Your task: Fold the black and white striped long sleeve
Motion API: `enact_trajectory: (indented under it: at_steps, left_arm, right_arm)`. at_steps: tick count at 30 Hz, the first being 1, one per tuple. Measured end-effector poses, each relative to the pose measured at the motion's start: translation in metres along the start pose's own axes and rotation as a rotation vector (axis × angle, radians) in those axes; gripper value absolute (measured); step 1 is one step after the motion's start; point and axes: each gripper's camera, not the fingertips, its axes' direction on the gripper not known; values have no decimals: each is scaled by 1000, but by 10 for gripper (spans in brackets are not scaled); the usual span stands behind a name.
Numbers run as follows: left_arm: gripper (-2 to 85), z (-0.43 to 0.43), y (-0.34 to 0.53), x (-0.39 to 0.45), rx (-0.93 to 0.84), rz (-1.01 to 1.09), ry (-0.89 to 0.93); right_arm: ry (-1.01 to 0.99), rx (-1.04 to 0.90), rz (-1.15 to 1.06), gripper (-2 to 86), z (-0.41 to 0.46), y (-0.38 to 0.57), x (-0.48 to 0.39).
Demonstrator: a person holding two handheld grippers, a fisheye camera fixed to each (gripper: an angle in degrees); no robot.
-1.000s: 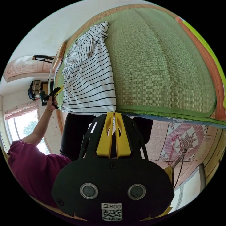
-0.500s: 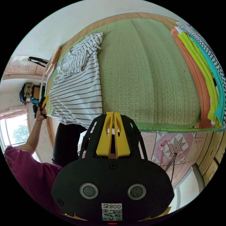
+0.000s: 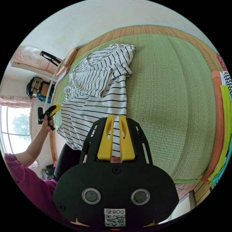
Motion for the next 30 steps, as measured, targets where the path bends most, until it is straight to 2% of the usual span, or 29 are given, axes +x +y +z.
enact_trajectory:
  at_steps: [3, 8, 11, 15, 19, 30]
  left_arm:
    - [32, 35, -5, -9, -83, 22, -124]
    - [14, 53, 14, -50, -28, -22, -149]
    - [10, 68, 29, -75, 3, -63, -91]
    - [5, 75, 42, -80, 91, -71, -109]
    - [5, 109, 32, -59, 104, 41, -19]
    - [49, 315, -15, 47, -138, 385, 170]
  right_arm:
    - [-11, -3, 8, 46, 4, -3, 2]
    - [-5, 21, -2, 45, 2, -13, 1]
    - [-5, 26, -17, 44, 4, -27, -3]
    - [16, 54, -43, 45, 5, -49, -12]
    - [24, 80, -56, 43, 7, -72, -16]
    - [157, 159, -113, 64, 10, -104, -6]
